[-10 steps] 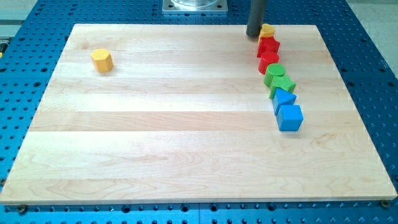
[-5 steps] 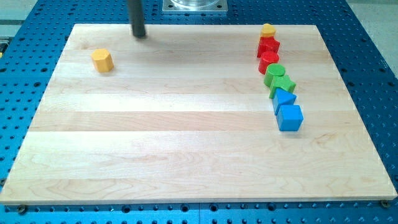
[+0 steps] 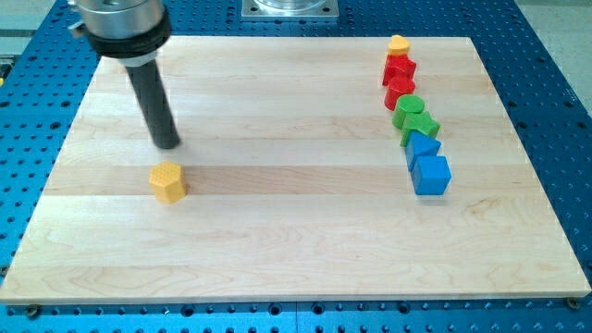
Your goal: Add the hexagon into the bottom side of the vertical line of blocks
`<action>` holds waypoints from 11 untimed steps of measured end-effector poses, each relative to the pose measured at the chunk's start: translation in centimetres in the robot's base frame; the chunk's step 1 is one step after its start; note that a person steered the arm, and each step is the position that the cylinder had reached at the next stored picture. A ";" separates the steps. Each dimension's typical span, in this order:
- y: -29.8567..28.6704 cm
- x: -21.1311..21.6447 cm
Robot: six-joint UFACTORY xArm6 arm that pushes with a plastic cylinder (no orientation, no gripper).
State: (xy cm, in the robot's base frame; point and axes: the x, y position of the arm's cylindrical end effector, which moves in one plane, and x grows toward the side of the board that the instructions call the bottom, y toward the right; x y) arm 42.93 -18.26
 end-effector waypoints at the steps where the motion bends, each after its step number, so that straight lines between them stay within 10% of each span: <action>1: 3.3 8.1; 3: 16.1 9.5; 4: 7.9 6.9; 6: 24.6 10.2; 11: 30.1 12.2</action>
State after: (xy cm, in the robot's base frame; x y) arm 55.13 11.86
